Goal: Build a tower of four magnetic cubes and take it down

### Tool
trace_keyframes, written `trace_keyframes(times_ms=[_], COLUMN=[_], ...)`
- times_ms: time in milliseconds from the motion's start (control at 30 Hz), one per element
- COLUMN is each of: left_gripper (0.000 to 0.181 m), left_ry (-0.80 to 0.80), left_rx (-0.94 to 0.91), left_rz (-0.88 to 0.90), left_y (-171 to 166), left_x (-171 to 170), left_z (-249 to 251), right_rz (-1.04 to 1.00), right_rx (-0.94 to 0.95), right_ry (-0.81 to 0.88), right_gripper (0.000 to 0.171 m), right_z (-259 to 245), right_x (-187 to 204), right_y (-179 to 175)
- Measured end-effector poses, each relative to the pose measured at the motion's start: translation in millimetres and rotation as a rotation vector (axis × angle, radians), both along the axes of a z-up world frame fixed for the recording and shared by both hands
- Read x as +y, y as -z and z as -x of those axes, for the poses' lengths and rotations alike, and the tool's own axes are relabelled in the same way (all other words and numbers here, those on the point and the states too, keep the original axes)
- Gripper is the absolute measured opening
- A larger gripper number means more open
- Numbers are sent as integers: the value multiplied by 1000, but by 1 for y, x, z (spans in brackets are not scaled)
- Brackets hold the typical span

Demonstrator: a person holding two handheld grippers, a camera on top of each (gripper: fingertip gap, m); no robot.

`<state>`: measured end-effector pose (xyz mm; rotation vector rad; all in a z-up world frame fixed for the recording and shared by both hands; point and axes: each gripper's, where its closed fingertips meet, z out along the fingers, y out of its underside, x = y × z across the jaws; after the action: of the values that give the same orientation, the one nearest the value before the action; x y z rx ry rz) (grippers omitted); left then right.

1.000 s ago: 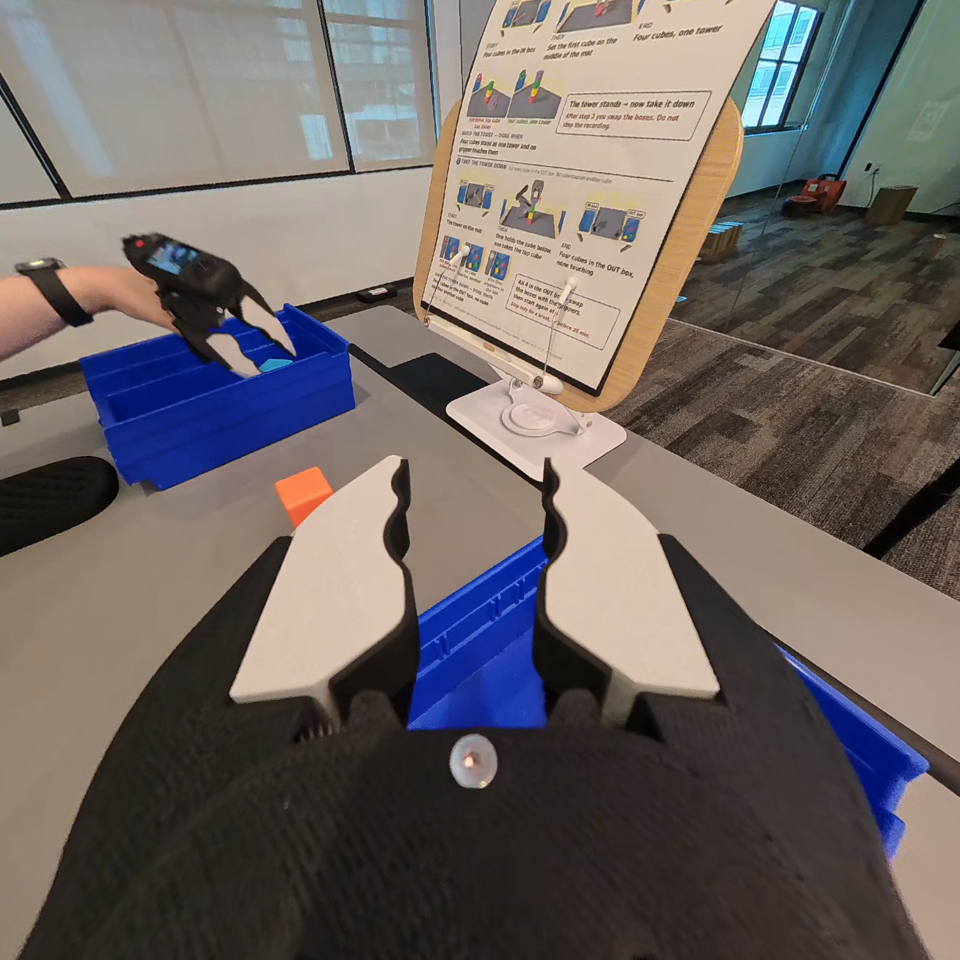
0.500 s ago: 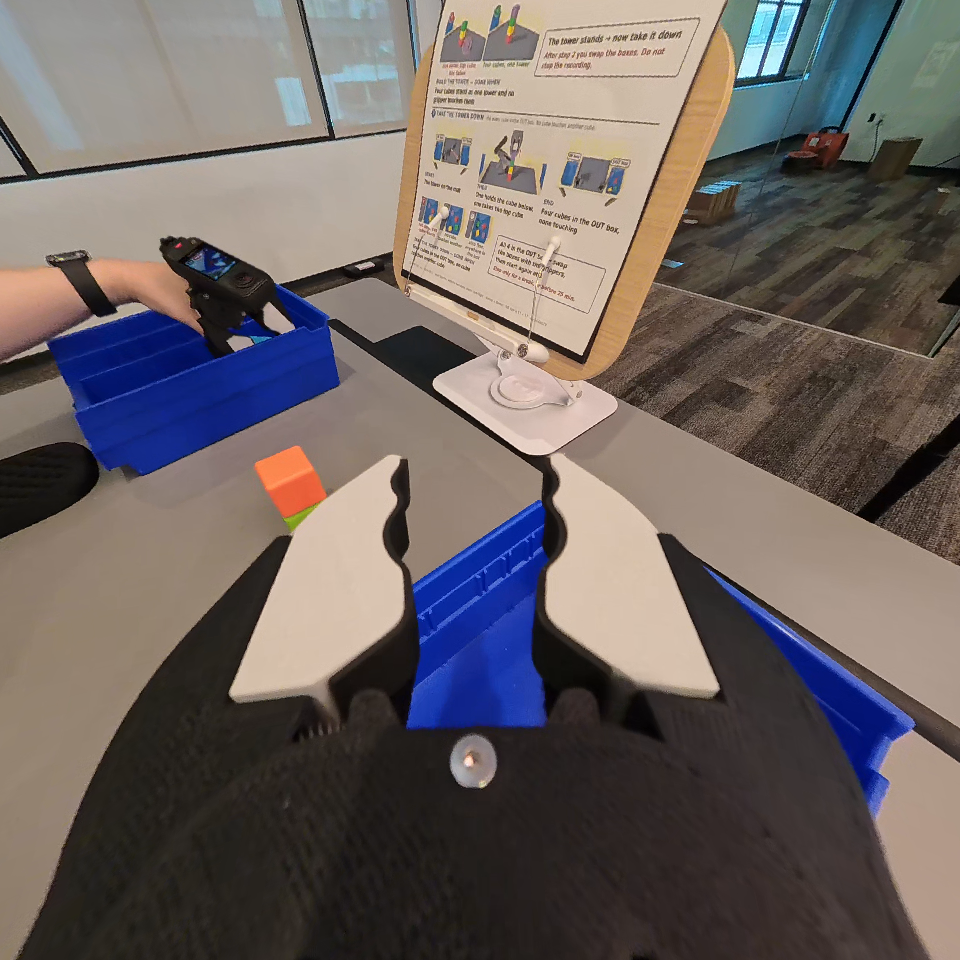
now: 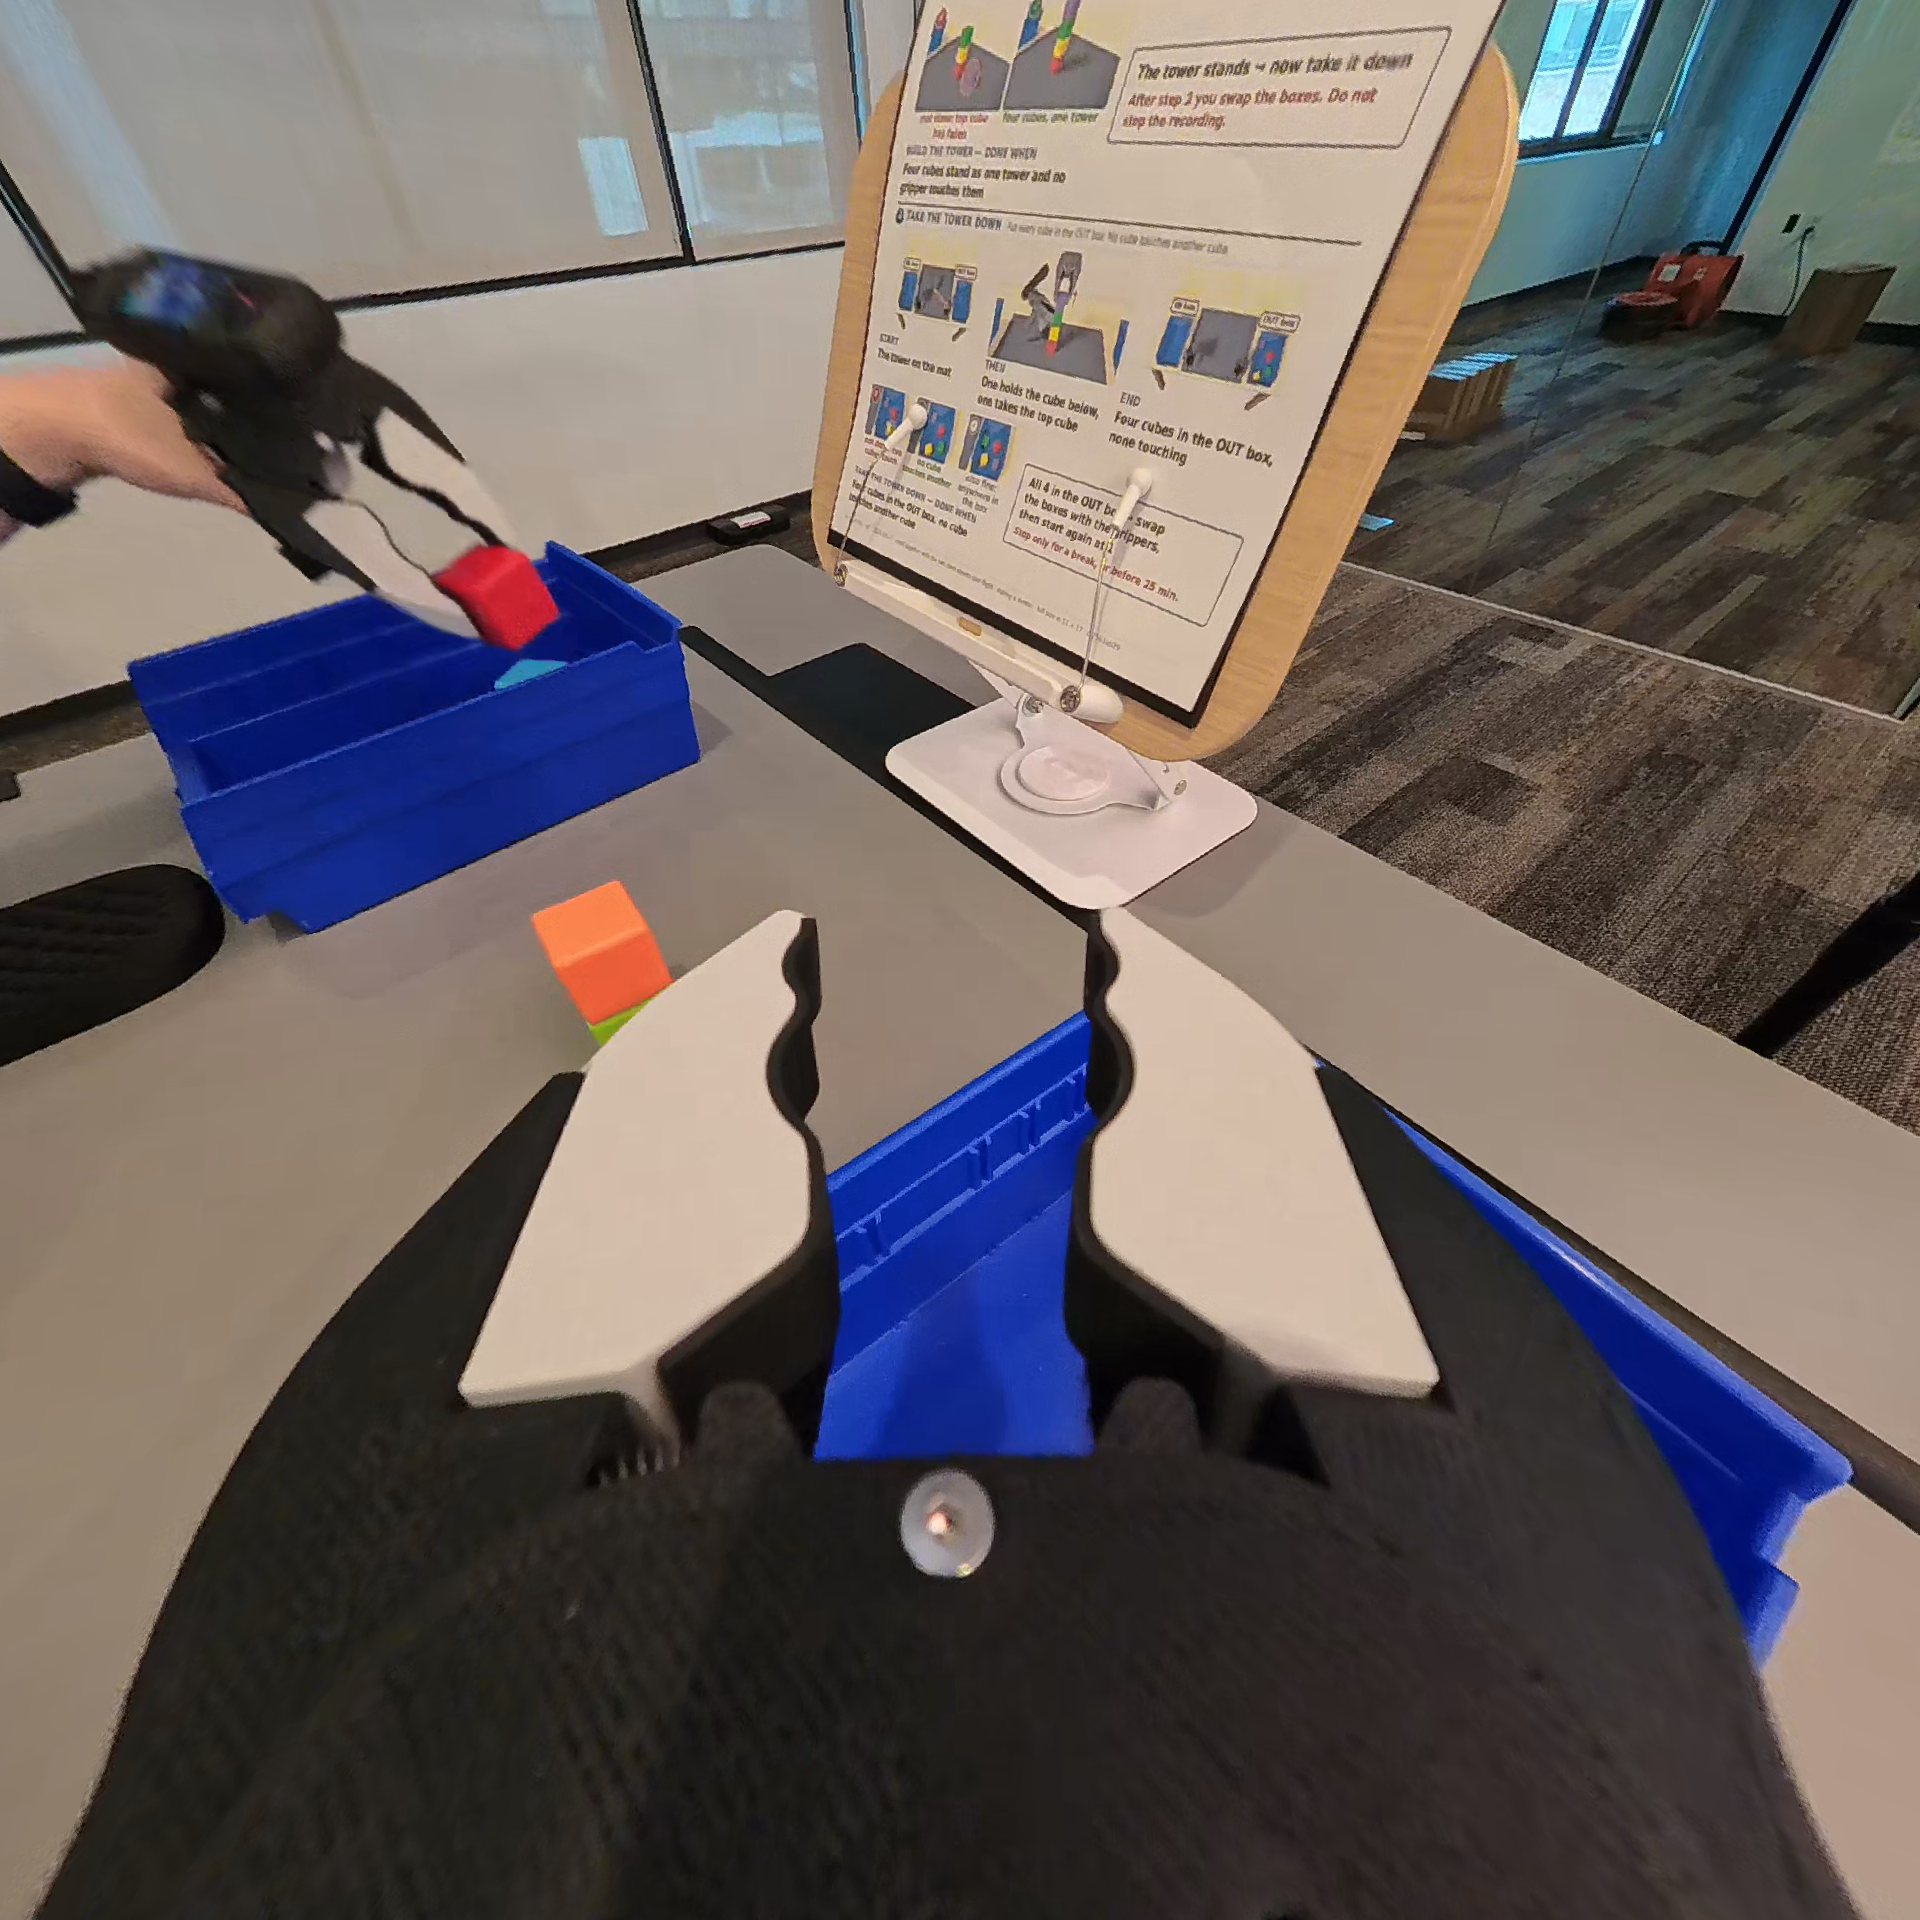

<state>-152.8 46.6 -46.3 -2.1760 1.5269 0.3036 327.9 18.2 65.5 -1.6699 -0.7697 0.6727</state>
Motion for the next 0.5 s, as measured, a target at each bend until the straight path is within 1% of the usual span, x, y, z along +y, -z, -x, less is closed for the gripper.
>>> trace_keyframes(times_ms=[67, 133, 200, 267, 367, 433, 500], left_gripper=[51, 51, 51, 51, 50, 50, 50], left_ry=[28, 74, 133, 215, 360, 425, 441], left_rx=[-68, -172, -259, -297, -271, -197, -136], left_rz=[-60, -79, -44, 2, 45, 58, 89], left_y=[-38, -70, -86, -85, -61, -38, -17], left_x=[-9, -25, -46, -66, -86, -87, -84], left_z=[-22, -61, -109, -157, -215, -237, -249], right_rz=[-7, -11, -12, -11, -9, -9, -5], right_rx=[2, 5, -2, -9, -7, -3, 3], right_ry=[-2, -9, -18, -23, -38, -47, -48], right_gripper=[50, 50, 50, 50, 50, 50, 50], right_z=[1, 3, 6, 7, 9, 9, 7], right_x=[-1, -3, -5, -6, -9, -11, -11], right_y=[-2, -4, -4, -3, -3, -4, -4])
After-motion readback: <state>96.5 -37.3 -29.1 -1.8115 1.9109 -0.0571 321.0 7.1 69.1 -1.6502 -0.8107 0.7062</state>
